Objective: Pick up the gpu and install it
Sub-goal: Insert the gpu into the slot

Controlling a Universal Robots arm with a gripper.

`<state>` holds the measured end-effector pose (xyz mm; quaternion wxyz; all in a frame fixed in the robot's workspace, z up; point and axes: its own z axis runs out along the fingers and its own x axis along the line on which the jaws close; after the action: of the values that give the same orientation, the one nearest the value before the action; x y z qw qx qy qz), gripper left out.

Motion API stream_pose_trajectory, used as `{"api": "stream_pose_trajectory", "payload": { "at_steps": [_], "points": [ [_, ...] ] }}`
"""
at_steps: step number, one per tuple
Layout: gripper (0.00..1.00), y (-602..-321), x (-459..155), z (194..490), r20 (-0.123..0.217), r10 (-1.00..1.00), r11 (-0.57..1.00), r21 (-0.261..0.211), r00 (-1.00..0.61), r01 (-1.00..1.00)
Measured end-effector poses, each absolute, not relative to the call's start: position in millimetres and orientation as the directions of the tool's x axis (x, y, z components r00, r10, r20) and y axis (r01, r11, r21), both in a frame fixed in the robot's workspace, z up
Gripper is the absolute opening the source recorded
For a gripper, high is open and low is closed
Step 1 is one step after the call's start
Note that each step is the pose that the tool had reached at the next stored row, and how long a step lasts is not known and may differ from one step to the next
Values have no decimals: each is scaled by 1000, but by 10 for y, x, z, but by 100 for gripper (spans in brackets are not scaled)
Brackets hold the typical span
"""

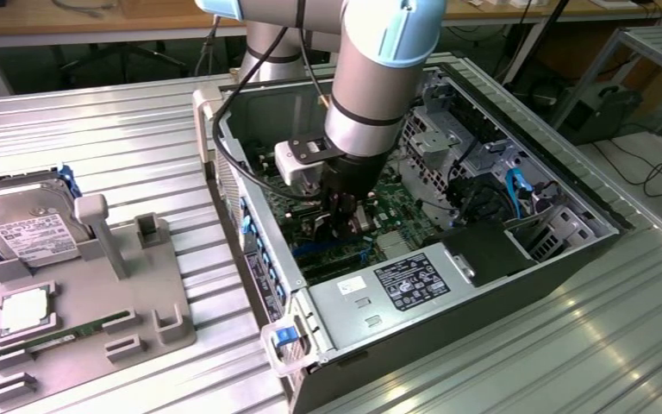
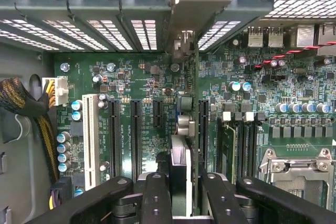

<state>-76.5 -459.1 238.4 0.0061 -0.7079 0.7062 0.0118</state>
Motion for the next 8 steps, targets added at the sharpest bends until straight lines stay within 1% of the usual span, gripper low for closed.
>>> {"api": "stream_pose_trajectory", "payload": {
  "at_steps": [8],
  "points": [
    [27,-4592,-738,2379,-25,-1000,-2,14,2,-1000]
  ]
}}
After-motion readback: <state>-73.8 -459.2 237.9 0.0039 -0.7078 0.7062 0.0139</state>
